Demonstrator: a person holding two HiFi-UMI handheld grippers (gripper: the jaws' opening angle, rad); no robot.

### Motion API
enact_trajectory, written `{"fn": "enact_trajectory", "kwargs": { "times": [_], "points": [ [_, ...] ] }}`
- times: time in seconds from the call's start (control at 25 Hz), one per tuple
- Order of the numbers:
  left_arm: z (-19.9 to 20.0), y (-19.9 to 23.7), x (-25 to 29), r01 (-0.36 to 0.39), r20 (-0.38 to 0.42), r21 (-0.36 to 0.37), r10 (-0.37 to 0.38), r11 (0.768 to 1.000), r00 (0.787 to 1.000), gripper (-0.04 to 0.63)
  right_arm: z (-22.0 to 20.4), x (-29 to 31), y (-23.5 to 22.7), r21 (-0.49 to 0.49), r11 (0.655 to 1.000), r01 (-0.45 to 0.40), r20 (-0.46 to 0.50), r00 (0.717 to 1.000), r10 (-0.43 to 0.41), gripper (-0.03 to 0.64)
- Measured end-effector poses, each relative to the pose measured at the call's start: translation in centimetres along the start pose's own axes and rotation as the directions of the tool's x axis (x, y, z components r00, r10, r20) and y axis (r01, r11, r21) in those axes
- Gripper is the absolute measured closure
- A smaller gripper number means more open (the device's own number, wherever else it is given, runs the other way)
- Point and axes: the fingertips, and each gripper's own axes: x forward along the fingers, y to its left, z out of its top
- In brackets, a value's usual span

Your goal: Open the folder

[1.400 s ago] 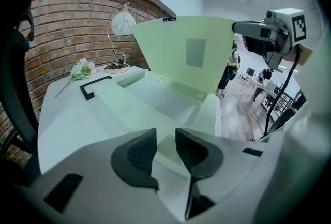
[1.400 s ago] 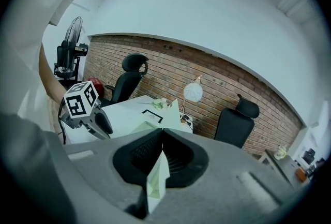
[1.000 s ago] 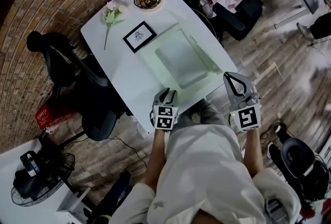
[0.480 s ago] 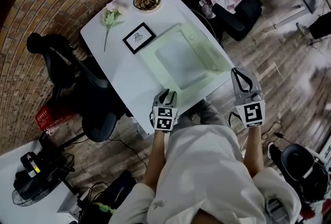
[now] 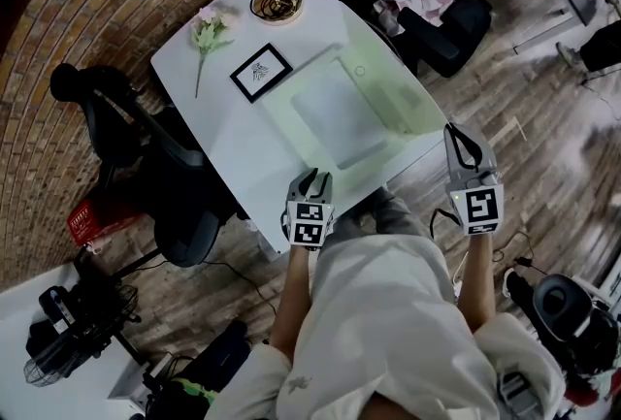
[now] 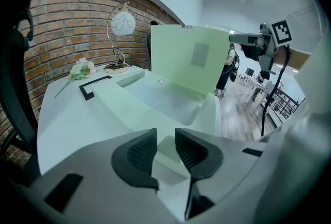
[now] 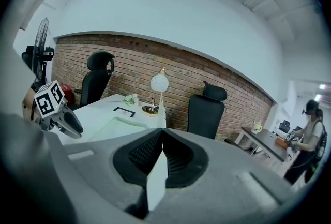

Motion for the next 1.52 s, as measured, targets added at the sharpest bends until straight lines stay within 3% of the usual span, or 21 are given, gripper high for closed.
{"fn": "enact_trajectory", "kwargs": {
  "times": [1.52],
  "points": [
    [0.10, 0.25, -0.10, 0.000, -0.005, 0.009, 0.000, 1.000, 1.000, 0.492, -0.02, 0.29, -0.58, -0.016, 1.000, 0.018, -0.024, 1.000, -0.018, 0.609]
  ]
}}
